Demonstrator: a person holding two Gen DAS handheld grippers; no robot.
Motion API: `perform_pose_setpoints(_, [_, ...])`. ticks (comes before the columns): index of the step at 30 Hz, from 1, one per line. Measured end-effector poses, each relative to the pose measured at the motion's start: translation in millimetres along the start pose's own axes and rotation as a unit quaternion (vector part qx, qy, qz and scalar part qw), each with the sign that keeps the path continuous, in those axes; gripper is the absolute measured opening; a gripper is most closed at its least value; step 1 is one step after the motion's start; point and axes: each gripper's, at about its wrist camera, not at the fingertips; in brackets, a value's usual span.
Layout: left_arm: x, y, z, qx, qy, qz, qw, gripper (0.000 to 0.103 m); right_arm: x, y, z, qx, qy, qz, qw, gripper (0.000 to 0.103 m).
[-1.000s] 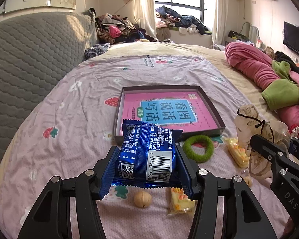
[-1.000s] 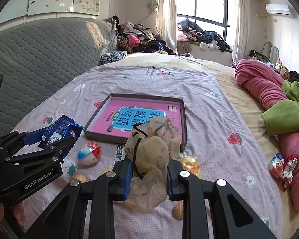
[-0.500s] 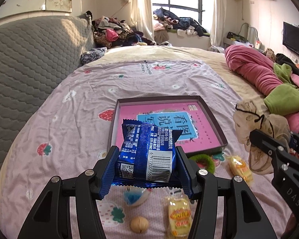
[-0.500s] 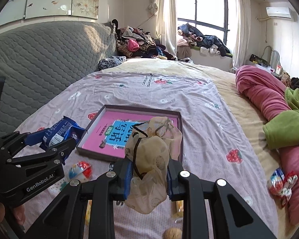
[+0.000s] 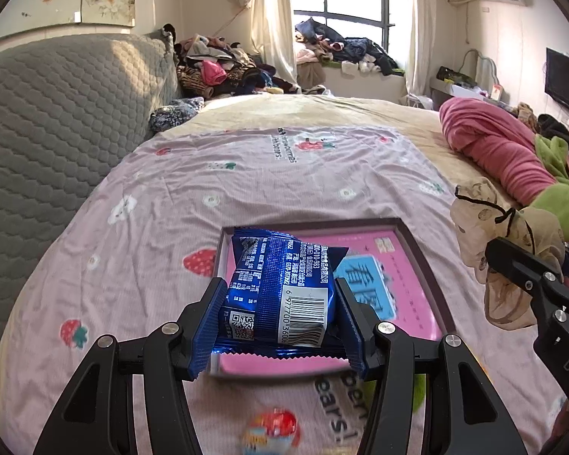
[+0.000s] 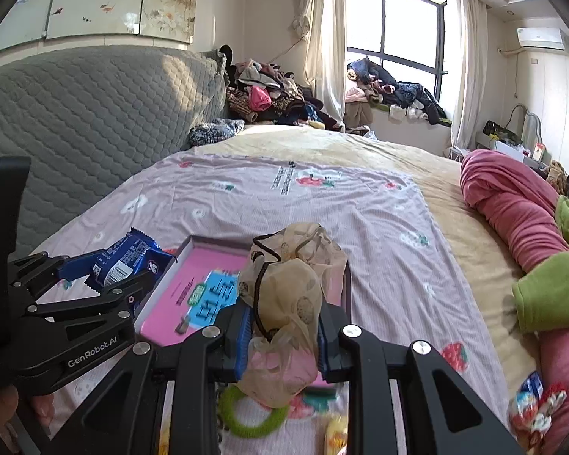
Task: Organize objects
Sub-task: 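Carry the blue packet and the mesh sponge over the pink tray with both tools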
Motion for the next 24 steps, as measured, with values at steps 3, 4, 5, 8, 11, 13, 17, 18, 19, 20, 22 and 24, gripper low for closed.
perform_pose_setpoints(3, [-1,-12,12,0.0,0.0,-0.001,1.0,0.058,-6,-11,13,-0.004,0.001,-0.003,1.0,0.027])
perform_pose_setpoints(4, [-1,-17,17,0.001,0.0,-0.002,1.0,0.058,-9,-15,18,-0.006,0.001,-0.005,1.0,0.027])
perform_pose_setpoints(5, [-1,-22,21,0.002,0.0,-0.003,1.0,0.058,-10,-18,21,-0.006,0.002,-0.004,1.0,0.027])
perform_pose_setpoints(8, [-1,-36,35,0.001,0.001,0.0,1.0,0.058,-15,-30,36,-0.01,-0.002,-0.008,1.0,0.027])
perform_pose_setpoints(11, [0,-53,47,0.003,0.007,-0.003,1.0,0.058,-20,-44,50,-0.016,-0.012,0.001,1.0,0.027])
perform_pose_setpoints(13, [-2,-66,53,0.006,0.009,-0.004,0.9999,0.058,-22,-54,56,-0.018,-0.013,-0.001,1.0,0.027])
perform_pose_setpoints(17, [-5,-94,56,0.019,0.016,-0.018,0.9995,0.058,-23,-79,60,-0.005,-0.005,-0.007,1.0,0.027])
perform_pose_setpoints(18, [-5,-101,55,0.023,0.015,-0.017,0.9995,0.058,-23,-84,58,0.001,-0.001,-0.007,1.0,0.027])
perform_pose_setpoints(19, [-5,-108,55,0.027,0.016,-0.018,0.9993,0.058,-23,-91,55,0.007,0.002,-0.006,1.0,0.027])
perform_pose_setpoints(20, [-5,-114,53,0.031,0.017,-0.018,0.9992,0.058,-23,-95,54,0.01,0.005,-0.008,1.0,0.027])
perform_pose_setpoints(22, [-4,-125,49,0.041,0.02,-0.018,0.9988,0.058,-24,-106,49,0.021,0.011,-0.009,1.0,0.027])
perform_pose_setpoints(24, [-3,-132,44,0.045,0.023,-0.019,0.9985,0.058,-24,-118,44,0.035,0.012,-0.01,0.999,0.027])
Point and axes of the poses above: each gripper's, at about its wrist camera, not at the fingertips, and y roughly against the way its jaws point, x to its left, z to its top, and after that the axes turned 8 degrees about z, right-handed
